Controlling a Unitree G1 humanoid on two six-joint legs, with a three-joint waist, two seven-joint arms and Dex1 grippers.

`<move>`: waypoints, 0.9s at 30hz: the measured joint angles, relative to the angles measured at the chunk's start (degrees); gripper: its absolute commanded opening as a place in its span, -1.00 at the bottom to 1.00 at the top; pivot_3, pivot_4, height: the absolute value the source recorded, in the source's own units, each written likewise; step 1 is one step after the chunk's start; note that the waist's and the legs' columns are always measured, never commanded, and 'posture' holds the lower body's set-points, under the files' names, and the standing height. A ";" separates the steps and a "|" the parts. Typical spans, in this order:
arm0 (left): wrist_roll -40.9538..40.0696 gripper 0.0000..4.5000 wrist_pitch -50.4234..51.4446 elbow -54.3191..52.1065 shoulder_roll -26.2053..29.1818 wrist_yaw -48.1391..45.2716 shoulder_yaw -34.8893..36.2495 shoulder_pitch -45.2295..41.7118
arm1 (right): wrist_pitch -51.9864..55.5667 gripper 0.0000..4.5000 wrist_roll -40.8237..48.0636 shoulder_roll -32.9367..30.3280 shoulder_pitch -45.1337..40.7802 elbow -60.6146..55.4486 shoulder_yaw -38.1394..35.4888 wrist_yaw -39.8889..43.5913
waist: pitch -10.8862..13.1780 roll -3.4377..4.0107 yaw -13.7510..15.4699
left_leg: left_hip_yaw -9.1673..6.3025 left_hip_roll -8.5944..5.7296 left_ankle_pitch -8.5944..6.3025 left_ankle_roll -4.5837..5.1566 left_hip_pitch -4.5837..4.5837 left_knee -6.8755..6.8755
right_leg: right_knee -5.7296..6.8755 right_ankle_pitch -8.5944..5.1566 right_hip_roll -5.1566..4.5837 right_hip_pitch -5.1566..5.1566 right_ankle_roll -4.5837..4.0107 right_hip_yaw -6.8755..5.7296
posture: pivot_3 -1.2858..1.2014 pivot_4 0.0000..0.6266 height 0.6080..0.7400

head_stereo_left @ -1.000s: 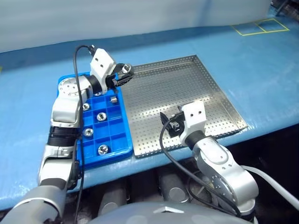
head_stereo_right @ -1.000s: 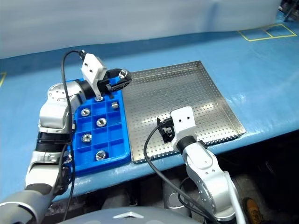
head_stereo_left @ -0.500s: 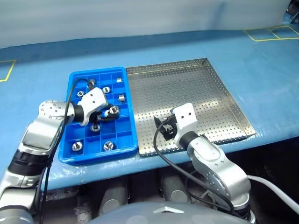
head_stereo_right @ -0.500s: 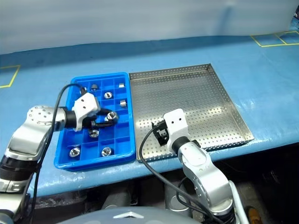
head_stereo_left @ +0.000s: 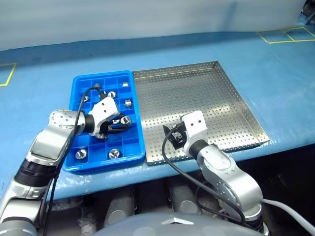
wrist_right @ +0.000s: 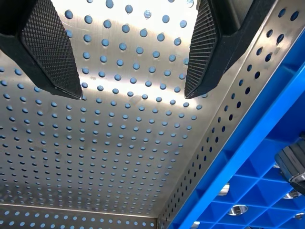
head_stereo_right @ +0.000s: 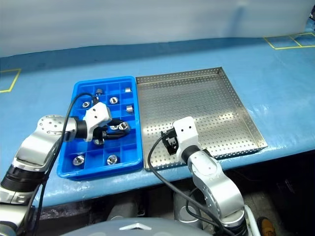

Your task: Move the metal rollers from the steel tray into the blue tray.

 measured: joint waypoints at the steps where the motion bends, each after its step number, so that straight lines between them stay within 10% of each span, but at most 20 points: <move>1: -0.38 -0.18 0.00 -0.06 -0.05 0.07 0.04 -0.21 | 0.00 0.61 -0.05 0.02 0.13 -0.01 0.01 -0.03 | 0.00 0.00 -0.04 | 0.00 0.01 0.00 0.00 0.00 0.00 | 0.00 0.00 0.00 0.00 0.00 0.00 | -0.11 -0.52 1.00; 24: 1.72 -0.18 0.24 2.81 1.55 -0.33 -6.54 -1.92 | -0.12 0.61 -0.73 0.85 1.61 -0.01 -0.04 -0.77 | 0.00 -0.01 -0.52 | 0.05 0.01 0.00 0.02 0.01 0.00 | -0.04 -0.11 0.04 0.01 0.21 0.01 | -0.14 -0.52 1.00; 27: 2.75 0.26 0.24 4.44 1.21 0.40 -7.07 -2.13 | -0.12 0.61 -0.85 0.84 1.80 -0.03 -0.36 -0.93 | 0.00 0.00 -0.71 | 0.07 0.01 -0.01 0.03 0.01 -0.02 | -0.05 -0.10 0.03 0.00 0.19 0.04 | -0.15 -0.52 1.00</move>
